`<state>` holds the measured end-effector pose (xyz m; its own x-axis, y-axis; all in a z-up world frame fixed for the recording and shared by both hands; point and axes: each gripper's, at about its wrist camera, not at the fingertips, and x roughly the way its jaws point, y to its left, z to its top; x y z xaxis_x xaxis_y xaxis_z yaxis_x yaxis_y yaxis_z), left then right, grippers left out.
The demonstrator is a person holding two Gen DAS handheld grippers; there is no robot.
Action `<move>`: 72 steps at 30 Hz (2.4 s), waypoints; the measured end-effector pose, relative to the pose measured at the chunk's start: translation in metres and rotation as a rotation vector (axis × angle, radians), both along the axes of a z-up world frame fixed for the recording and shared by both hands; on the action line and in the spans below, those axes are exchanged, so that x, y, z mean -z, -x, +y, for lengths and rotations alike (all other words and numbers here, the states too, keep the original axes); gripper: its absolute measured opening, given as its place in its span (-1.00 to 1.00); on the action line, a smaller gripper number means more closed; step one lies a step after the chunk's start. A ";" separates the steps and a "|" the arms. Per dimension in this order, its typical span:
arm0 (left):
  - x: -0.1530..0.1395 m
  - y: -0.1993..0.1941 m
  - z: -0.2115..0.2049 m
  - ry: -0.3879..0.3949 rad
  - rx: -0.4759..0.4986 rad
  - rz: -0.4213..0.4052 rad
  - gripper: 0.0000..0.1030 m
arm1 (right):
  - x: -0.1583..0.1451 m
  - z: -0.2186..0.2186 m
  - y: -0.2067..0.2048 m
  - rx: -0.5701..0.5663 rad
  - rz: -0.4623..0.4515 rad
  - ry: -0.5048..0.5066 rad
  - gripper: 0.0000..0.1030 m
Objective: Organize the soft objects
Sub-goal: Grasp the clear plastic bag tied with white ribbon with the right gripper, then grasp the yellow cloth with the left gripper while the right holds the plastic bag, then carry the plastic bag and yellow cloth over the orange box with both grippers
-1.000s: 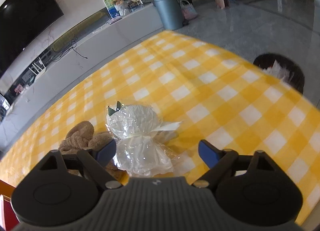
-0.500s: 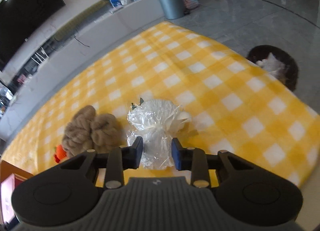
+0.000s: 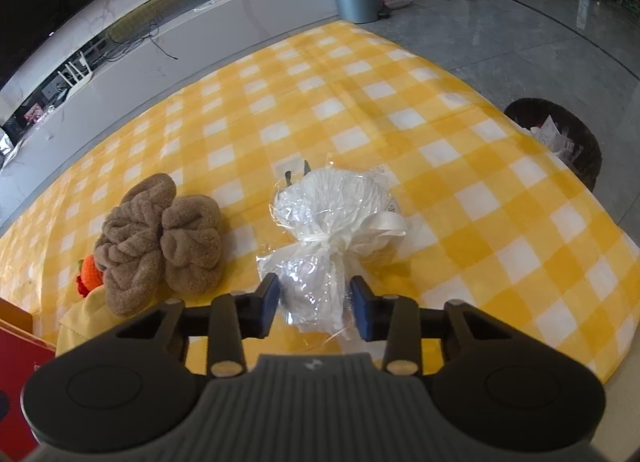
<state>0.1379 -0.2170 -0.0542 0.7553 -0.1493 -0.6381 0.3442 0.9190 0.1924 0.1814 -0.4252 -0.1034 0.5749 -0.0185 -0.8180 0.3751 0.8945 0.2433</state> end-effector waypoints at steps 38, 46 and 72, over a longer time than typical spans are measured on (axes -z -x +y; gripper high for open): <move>0.049 -0.150 -0.027 -0.235 -0.008 0.424 0.60 | -0.008 -0.027 0.019 0.062 -0.093 -0.159 -0.32; 0.066 -0.162 -0.028 -0.265 -0.035 0.618 -0.89 | -0.008 -0.026 0.016 0.059 -0.088 -0.146 -0.32; -0.105 -0.005 0.083 0.263 0.119 0.260 -0.92 | -0.075 0.015 0.038 -0.041 -0.288 -0.167 -0.32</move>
<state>0.1427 -0.1338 0.0506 0.5409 -0.4101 -0.7343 0.4577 0.8760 -0.1521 0.1438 -0.4106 -0.0279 0.7804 0.1300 -0.6116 0.2338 0.8465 0.4783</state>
